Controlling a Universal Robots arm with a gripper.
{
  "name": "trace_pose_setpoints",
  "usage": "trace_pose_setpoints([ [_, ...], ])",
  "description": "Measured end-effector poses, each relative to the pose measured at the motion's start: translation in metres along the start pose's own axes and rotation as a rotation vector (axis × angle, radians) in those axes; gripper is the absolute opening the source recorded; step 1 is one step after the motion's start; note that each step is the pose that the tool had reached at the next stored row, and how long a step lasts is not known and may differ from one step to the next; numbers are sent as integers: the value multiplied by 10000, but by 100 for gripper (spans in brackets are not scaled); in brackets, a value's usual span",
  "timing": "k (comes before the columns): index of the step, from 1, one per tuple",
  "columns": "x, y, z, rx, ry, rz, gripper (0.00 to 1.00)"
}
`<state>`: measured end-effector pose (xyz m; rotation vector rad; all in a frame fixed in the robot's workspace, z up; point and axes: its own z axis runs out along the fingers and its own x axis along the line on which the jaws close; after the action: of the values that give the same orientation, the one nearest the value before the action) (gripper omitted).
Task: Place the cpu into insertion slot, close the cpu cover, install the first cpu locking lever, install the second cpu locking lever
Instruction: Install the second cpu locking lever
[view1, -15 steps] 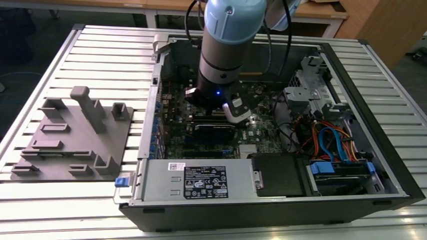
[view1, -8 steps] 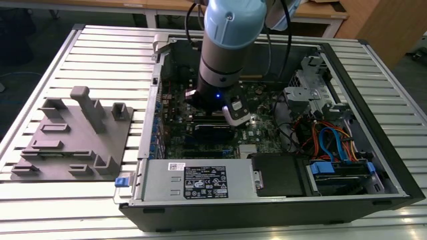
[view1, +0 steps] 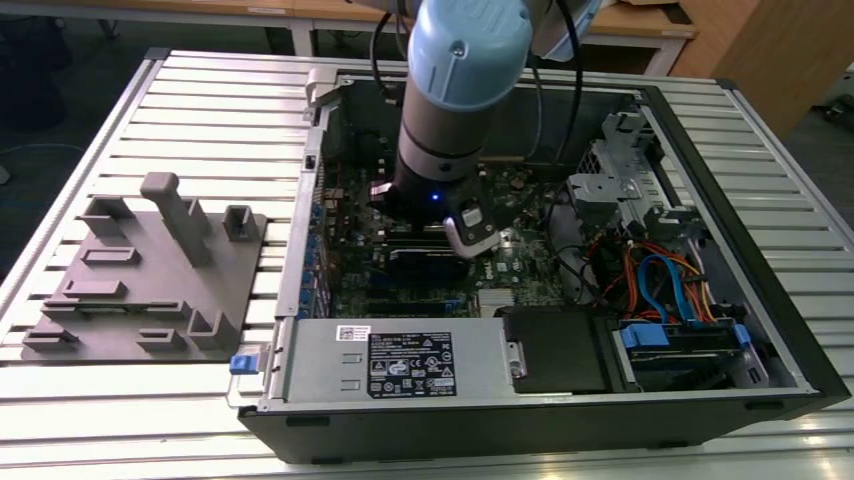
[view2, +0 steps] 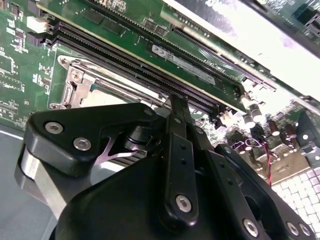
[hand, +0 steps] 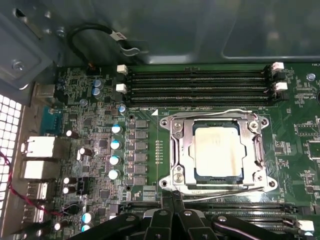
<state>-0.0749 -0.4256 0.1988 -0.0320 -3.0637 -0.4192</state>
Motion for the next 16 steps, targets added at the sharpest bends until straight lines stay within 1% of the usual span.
trace_pose_setpoints([
  [1,-1,-2,8,-15,-3,8,10],
  [4,-2,-8,28,-22,-4,17,10],
  [9,-1,-10,39,-59,-2,15,10],
  [14,8,-10,43,-161,0,12,10],
  [16,10,-11,48,-179,-1,10,10],
])
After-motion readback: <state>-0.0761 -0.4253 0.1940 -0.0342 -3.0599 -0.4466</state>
